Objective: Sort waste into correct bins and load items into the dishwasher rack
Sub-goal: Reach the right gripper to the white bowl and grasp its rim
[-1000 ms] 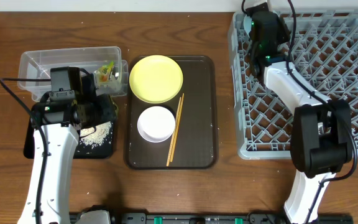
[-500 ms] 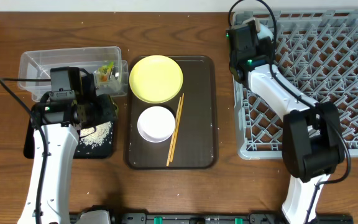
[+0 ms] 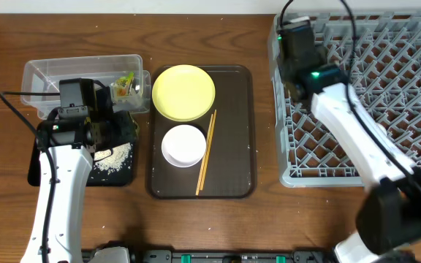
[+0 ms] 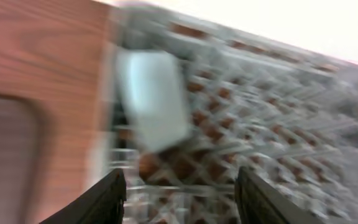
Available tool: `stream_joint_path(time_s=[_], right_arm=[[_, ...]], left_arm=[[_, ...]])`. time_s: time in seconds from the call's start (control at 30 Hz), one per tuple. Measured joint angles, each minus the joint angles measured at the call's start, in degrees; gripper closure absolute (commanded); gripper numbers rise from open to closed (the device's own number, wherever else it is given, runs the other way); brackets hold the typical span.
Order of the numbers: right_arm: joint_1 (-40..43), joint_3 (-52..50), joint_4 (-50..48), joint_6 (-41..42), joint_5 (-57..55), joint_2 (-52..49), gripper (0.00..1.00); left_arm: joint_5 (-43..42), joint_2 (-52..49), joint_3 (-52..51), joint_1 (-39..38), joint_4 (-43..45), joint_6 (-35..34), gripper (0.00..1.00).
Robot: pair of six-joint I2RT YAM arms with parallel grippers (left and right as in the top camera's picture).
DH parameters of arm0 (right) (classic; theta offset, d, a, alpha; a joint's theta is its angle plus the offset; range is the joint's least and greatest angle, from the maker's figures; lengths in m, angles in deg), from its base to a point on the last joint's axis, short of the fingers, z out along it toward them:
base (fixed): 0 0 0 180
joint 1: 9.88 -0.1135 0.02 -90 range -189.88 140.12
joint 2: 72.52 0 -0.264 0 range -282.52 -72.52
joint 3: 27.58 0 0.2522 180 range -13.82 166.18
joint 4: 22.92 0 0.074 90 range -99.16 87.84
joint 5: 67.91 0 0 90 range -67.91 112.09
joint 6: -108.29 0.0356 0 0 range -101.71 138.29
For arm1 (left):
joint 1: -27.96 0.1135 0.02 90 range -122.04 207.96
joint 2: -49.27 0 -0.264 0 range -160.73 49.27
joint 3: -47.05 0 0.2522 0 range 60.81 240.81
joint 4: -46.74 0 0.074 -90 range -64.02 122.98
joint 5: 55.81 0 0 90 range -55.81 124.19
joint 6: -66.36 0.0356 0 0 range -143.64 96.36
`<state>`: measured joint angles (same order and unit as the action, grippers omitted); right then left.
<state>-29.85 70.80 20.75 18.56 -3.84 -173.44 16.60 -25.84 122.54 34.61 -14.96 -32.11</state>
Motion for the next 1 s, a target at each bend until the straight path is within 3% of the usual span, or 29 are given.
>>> stream_joint_path(time_s=[0.2, 0.23, 0.37, 0.77, 1.0], right_arm=[[-0.42, 0.02, 3.19, 3.67, 24.13, 2.78, 0.44], [-0.85, 0.02, 4.2, 4.22, 27.34, 2.4, 0.44], [-4.24, 0.02, 8.02, 5.7, 36.11, 0.07, 0.45], [-17.51, 0.02, 10.64, 7.41, 42.32, -10.19, 0.52], [-20.68, 0.02, 10.32, 10.01, 41.07, -14.99, 0.62]], left_arm=[[5.79, 0.0, 0.0, 0.0, -3.15, -1.64, 0.53], [7.65, 0.0, 0.0, 0.0, -3.89, -2.58, 0.48], [13.6, 0.0, 0.0, 0.0, -5.29, -6.43, 0.45], [17.16, 0.0, 0.0, 0.0, -5.44, -8.5, 0.44], [17.59, 0.0, 0.0, 0.0, -5.44, -8.52, 0.43]])
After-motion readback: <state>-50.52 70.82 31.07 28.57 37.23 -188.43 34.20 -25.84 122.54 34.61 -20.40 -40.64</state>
